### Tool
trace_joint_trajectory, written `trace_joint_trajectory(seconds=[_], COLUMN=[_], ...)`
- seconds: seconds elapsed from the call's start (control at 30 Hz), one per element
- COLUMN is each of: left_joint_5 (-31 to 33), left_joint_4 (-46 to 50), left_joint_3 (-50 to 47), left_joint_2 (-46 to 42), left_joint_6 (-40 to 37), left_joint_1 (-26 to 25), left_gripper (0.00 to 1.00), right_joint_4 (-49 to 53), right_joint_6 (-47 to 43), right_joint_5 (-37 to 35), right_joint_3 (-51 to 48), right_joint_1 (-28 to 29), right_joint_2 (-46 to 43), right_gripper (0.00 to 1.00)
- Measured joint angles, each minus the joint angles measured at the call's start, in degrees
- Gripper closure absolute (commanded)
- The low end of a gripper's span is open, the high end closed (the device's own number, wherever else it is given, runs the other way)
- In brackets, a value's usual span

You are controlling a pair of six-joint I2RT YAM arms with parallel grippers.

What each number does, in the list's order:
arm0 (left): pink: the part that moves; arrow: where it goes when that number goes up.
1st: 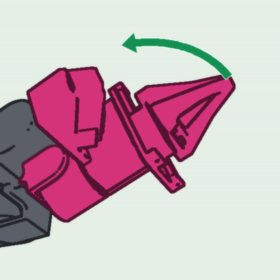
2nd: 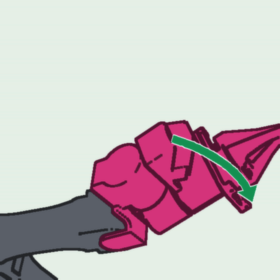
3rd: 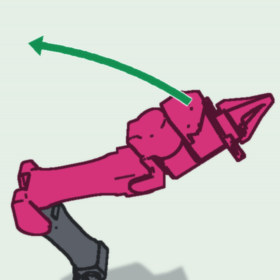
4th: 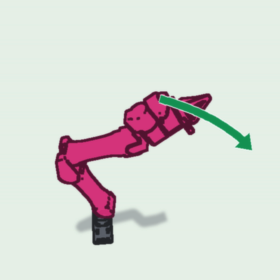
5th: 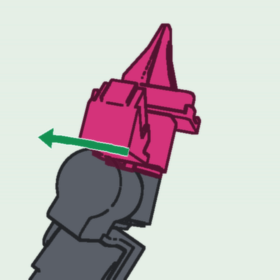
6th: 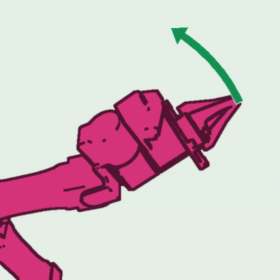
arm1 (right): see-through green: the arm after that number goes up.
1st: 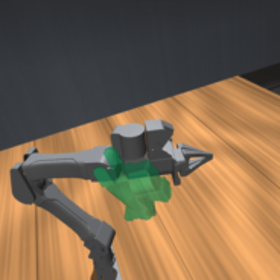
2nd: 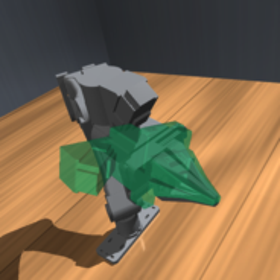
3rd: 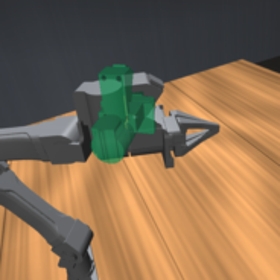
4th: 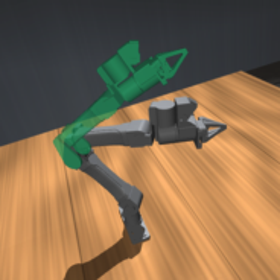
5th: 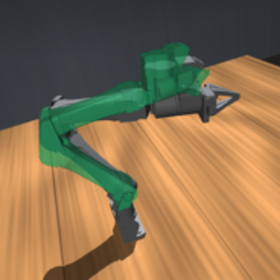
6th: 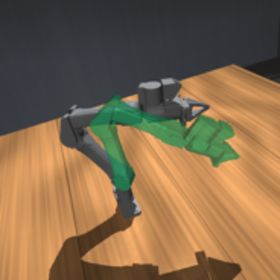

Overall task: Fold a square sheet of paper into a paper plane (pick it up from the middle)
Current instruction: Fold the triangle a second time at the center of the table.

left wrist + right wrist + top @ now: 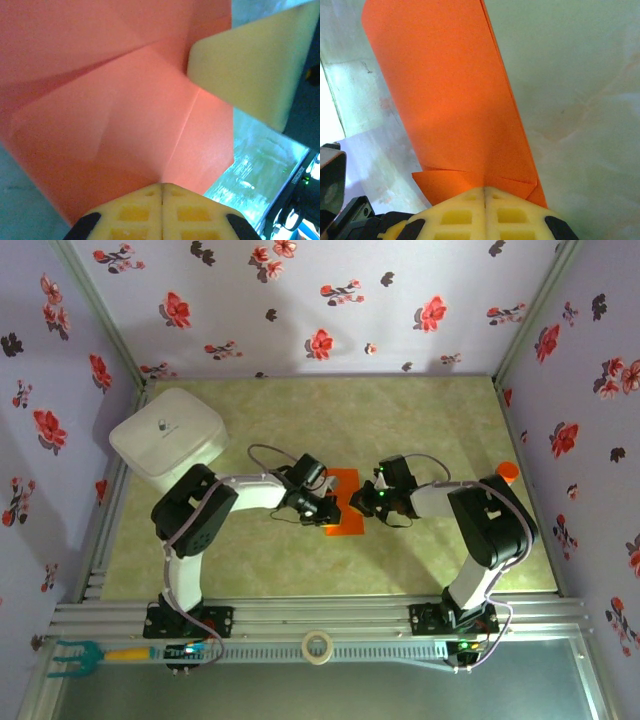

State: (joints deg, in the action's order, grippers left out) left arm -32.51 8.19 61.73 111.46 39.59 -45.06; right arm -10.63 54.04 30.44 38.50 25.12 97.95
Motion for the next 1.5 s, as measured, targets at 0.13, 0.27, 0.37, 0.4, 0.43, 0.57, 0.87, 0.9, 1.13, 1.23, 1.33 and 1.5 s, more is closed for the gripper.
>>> trace_joint_trajectory(seconds=[0.13,0.27,0.37,0.4,0.43,0.57,0.87,0.9,1.13,1.23,1.33,1.5], left_joint_5=[0.33,0.66,1.14,1.27,1.44,1.9,1.86,1.86,1.88,1.88,1.44,0.98], left_joint_4=[0.28,1.4,2.64,3.02,3.34,4.57,4.28,3.39,-0.28,-0.72,-0.42,-1.7], left_joint_3=[-0.94,-2.71,-3.37,-3.76,-4.11,-5.57,-7.58,-7.54,-5.07,-4.46,-4.48,-5.29], left_joint_2=[-0.85,-2.51,-3.43,-3.82,-4.24,-5.77,-10.29,-10.64,-8.24,-5.6,-3.67,-3.72], left_joint_6=[-1.09,-1.86,-2.71,-2.91,-3.02,-3.85,-4.07,-4.0,-3.08,-2.6,-2.45,-2.43], left_joint_1=[-0.02,-0.07,-0.11,-0.11,-0.13,-0.17,-0.33,-0.33,0.72,0.9,0.98,1.14], left_gripper=[0.91,0.9,0.9,0.9,0.9,0.93,0.95,0.95,0.95,0.96,0.98,0.99], right_joint_4=[0.0,0.0,0.02,0.02,0.02,0.02,0.11,0.17,0.22,0.22,0.33,2.97], right_joint_6=[-0.02,-0.02,-0.02,-0.02,-0.02,-0.02,-0.02,-0.02,-0.02,-0.02,-0.02,-0.26], right_joint_5=[0.0,0.0,0.0,0.0,0.0,0.0,-0.04,-0.04,-0.02,-0.02,0.0,-0.02], right_joint_3=[0.0,0.0,0.0,0.0,0.0,0.0,0.02,0.02,0.02,0.02,0.11,0.79], right_joint_1=[0.0,0.0,0.0,0.0,0.0,0.0,0.0,-0.04,-0.11,-0.11,-0.11,-0.28], right_joint_2=[0.0,0.0,0.0,0.0,0.0,-0.02,-0.11,-0.13,-0.17,-0.17,-0.2,-1.07], right_gripper=[1.0,1.0,1.0,1.0,1.0,1.0,1.0,1.0,1.0,1.0,1.0,1.0])
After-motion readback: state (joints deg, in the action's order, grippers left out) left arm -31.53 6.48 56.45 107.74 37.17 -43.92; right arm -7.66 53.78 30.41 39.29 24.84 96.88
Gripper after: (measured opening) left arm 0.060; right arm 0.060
